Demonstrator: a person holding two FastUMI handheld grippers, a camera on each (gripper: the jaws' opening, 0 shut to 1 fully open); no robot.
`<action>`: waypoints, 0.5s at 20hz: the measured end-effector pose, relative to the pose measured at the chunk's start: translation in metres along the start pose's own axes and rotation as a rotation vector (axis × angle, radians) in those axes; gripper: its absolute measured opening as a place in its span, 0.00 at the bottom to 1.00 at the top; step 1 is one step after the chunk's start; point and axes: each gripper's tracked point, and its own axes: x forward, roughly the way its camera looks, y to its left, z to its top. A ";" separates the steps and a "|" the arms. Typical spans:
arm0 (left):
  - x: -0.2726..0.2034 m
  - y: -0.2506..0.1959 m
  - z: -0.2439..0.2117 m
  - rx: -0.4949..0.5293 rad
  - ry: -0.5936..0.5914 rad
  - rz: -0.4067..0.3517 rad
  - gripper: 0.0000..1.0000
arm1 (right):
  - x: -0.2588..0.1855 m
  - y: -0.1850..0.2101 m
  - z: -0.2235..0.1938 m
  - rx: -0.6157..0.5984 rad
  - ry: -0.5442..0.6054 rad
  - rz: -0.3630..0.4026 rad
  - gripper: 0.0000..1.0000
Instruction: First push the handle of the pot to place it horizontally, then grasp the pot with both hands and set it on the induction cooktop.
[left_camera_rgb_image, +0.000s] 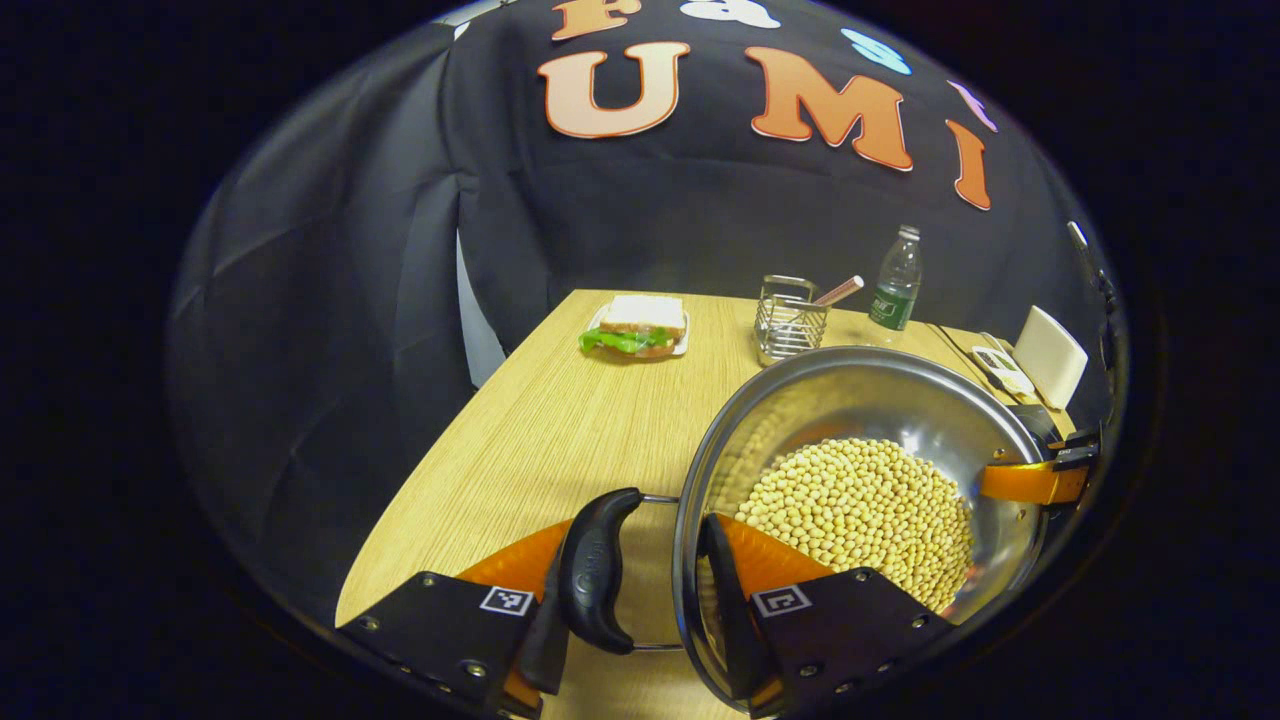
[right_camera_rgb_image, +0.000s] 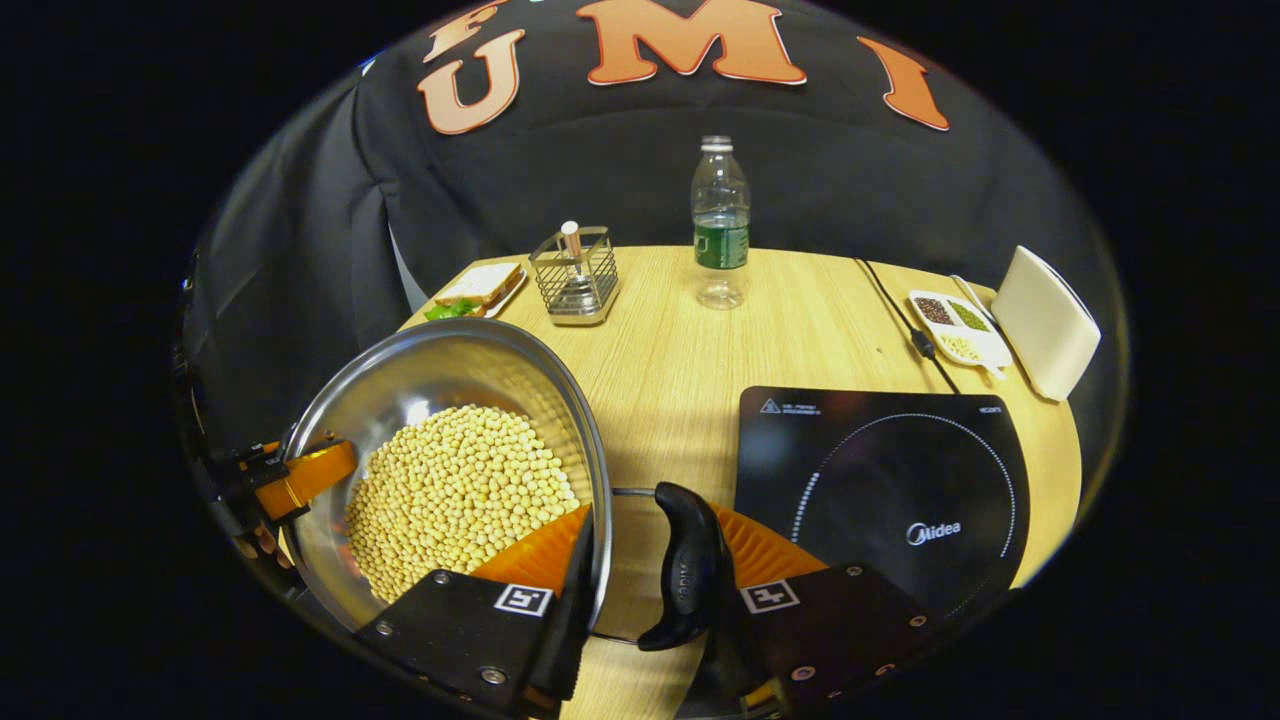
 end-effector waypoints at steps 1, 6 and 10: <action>-0.003 -0.010 0.011 0.006 -0.008 -0.003 0.64 | -0.006 -0.006 0.004 0.003 -0.011 -0.003 0.54; -0.022 -0.037 0.027 0.024 -0.036 -0.027 0.64 | -0.037 -0.030 0.014 0.016 -0.041 -0.026 0.49; -0.035 -0.074 0.055 0.041 -0.065 -0.047 0.64 | -0.065 -0.057 0.024 0.028 -0.076 -0.042 0.53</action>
